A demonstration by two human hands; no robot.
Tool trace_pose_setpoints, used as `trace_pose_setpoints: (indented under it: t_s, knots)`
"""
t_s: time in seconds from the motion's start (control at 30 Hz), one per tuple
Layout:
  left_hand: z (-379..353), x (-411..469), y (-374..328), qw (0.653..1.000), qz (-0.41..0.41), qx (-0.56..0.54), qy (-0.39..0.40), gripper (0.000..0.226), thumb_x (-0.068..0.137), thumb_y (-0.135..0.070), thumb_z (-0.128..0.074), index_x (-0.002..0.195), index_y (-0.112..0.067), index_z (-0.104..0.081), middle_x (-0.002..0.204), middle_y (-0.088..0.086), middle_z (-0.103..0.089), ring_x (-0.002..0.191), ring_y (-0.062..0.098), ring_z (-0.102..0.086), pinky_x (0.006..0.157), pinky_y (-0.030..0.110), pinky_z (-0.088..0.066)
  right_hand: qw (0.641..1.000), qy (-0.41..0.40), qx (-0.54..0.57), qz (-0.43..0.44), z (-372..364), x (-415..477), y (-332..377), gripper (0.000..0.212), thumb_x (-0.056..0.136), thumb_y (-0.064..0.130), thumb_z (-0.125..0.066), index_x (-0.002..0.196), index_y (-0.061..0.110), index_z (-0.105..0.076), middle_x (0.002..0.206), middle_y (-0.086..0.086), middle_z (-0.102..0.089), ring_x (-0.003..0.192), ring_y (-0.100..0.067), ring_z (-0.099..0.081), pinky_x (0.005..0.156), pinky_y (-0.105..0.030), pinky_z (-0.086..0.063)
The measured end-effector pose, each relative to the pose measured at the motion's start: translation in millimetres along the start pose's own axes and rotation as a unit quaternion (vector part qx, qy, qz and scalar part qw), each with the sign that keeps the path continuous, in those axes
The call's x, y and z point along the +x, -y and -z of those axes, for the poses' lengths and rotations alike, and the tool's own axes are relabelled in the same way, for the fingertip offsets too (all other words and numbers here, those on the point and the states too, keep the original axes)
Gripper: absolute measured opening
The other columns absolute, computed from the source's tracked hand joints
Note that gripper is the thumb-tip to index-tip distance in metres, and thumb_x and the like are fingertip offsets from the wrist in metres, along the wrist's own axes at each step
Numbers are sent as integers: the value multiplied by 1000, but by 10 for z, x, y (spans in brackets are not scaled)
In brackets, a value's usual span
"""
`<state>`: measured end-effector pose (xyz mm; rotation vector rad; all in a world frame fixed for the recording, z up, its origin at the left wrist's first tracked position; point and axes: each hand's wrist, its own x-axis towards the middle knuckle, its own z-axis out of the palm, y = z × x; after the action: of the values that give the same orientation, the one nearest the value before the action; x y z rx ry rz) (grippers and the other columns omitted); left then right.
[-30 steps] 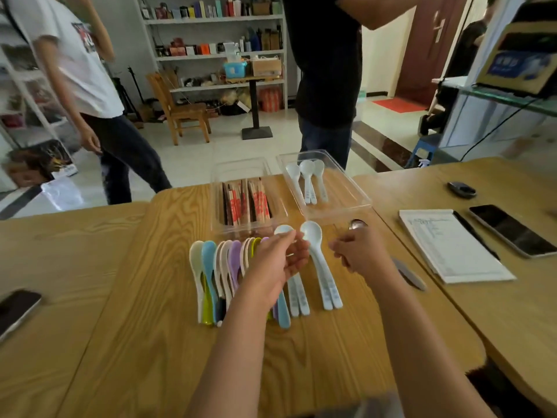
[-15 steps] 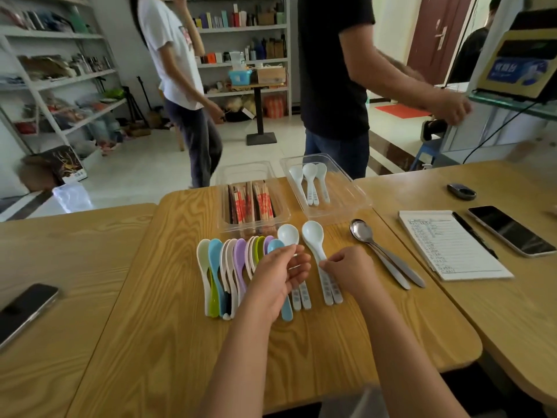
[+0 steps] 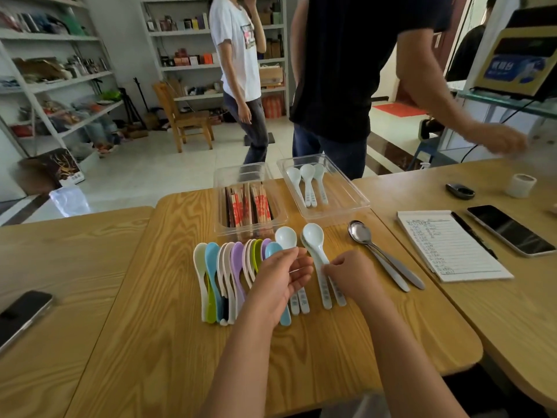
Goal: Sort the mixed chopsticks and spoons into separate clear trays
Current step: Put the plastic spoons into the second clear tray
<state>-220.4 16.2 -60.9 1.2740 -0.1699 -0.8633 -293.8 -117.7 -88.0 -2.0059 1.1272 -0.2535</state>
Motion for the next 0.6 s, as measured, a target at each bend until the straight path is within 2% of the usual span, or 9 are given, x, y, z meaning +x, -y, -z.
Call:
trace_pose_setpoints:
  t_s: [0.13, 0.23, 0.37, 0.53, 0.6]
  knots:
    - [-44, 18, -4, 1000, -2, 6, -3, 24, 102, -21, -51, 112, -5, -67, 104, 16, -73, 89, 21, -69, 82, 32, -57, 1000, -9, -2, 10, 55, -29, 0, 24, 88, 23, -65, 82, 1, -72, 66, -15, -66, 56, -18, -54, 55, -30, -43]
    - [-79, 22, -7, 1000, -4, 8, 2, 25, 103, -20, -49, 111, -4, -67, 99, 14, -72, 87, 20, -68, 80, 31, -56, 1000, -6, -4, 13, 70, -49, 3, 24, 88, 23, -66, 81, 1, -72, 62, -8, -61, 55, -17, -54, 55, -30, -44]
    - [-96, 73, -27, 1000, -10, 12, 9, 24, 102, -20, -50, 110, -6, -68, 96, 11, -73, 84, 18, -69, 79, 30, -57, 999, -7, 4, 31, 120, -103, -4, 26, 87, 24, -68, 81, -1, -71, 62, -8, -59, 54, -17, -52, 54, -30, -43]
    - [-139, 253, -254, 999, -36, 3, 31, 23, 102, -18, -51, 109, -3, -66, 94, 13, -71, 84, 20, -67, 80, 31, -56, 999, -4, 2, 51, 356, -133, 52, 26, 88, 27, -68, 73, 6, -69, 60, -11, -59, 53, -14, -49, 53, -30, -41]
    - [-181, 380, -409, 998, -45, 3, 50, 23, 102, -18, -50, 110, -3, -66, 95, 12, -71, 83, 20, -67, 76, 29, -57, 999, -4, 3, 50, 479, -34, 151, 22, 89, 29, -68, 78, 9, -71, 64, -11, -63, 54, -14, -50, 55, -31, -43]
